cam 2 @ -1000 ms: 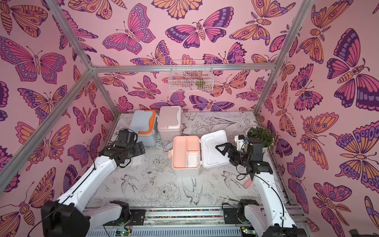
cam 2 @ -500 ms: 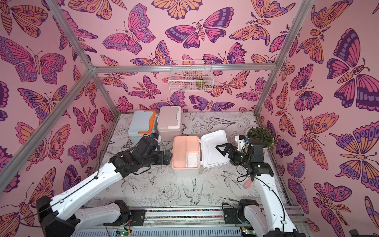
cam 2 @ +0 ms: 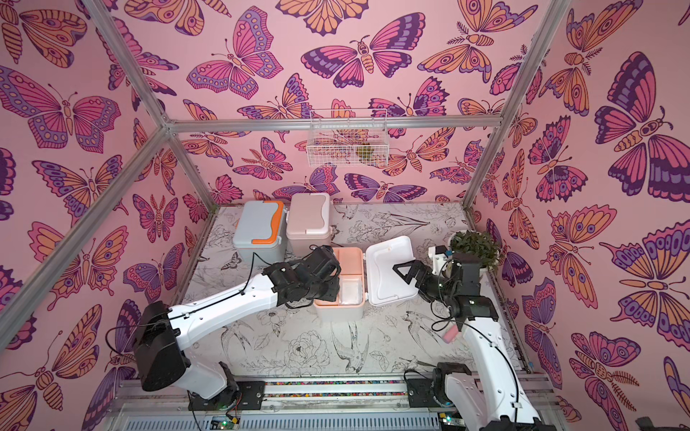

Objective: Open first aid kits and take out gauze
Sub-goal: Pick up the gauze from the first aid kit.

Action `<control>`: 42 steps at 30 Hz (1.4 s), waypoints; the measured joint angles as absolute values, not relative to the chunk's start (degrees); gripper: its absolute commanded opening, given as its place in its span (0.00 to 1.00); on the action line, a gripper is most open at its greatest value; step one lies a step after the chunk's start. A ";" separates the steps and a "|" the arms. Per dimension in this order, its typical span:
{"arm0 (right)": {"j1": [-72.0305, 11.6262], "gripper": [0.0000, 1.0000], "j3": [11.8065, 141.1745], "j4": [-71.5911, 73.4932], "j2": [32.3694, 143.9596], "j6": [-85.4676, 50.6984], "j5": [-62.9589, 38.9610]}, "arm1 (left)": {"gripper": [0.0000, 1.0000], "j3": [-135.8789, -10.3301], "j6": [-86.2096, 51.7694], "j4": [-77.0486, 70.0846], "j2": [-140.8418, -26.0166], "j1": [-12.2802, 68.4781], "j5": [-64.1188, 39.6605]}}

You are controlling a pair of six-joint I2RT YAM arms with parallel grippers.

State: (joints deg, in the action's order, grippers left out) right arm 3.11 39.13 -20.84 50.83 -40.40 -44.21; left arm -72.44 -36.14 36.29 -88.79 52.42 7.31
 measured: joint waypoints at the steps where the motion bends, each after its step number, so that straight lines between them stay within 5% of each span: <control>1: 3.11 0.99 39.13 -20.84 50.81 -40.34 -44.21 | 0.45 -72.64 -36.21 35.94 -89.10 52.42 7.20; 13: 3.11 0.99 39.11 -21.02 50.22 -40.01 -44.21 | 0.46 -73.82 -36.51 34.28 -92.62 52.45 5.26; 19: 3.11 0.99 39.09 -21.06 50.19 -40.01 -44.21 | 0.65 -74.19 -36.51 34.26 -92.82 52.53 4.12; 23: 3.11 0.99 39.09 -21.26 50.11 -39.97 -44.21 | 0.67 -74.35 -36.42 34.30 -92.79 52.71 3.90; 30: 3.11 0.99 39.05 -21.74 50.11 -39.53 -44.21 | 0.51 -75.24 -36.25 34.96 -92.79 53.67 5.08; 36: 3.11 0.99 39.05 -21.91 50.00 -39.18 -44.18 | 0.16 -76.51 -35.83 35.92 -92.82 53.82 6.63; 42: 3.11 0.99 39.05 -22.04 49.80 -39.13 -44.18 | 0.00 -76.66 -35.09 36.64 -92.82 54.02 7.57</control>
State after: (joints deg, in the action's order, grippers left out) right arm 3.11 39.05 -22.04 49.80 -39.13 -44.18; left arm -76.66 -35.09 36.64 -92.82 54.02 7.57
